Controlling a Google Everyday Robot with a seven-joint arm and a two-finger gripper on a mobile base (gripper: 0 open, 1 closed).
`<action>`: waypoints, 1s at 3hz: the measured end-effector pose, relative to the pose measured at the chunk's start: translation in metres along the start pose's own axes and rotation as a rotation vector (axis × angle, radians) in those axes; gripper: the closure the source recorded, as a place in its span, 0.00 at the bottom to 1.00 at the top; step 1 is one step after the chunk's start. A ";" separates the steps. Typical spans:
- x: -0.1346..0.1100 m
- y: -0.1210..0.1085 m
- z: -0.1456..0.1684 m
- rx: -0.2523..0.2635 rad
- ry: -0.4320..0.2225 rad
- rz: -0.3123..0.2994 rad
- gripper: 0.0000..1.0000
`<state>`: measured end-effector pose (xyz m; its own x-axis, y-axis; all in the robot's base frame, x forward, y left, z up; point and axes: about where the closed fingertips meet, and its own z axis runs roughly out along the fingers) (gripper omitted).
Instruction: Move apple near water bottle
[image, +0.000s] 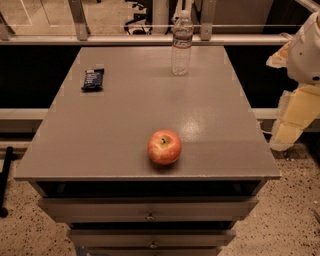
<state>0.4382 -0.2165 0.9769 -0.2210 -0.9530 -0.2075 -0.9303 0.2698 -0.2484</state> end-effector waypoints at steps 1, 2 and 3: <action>0.000 0.000 0.000 0.000 0.000 0.000 0.00; -0.014 0.004 0.015 -0.020 -0.048 0.006 0.00; -0.049 0.025 0.050 -0.099 -0.159 0.029 0.00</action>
Offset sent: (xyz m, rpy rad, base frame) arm 0.0089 0.0416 -0.0372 0.1352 0.0404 0.0274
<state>0.4407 -0.1566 0.9337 -0.2064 -0.9090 -0.3620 -0.9502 0.2745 -0.1476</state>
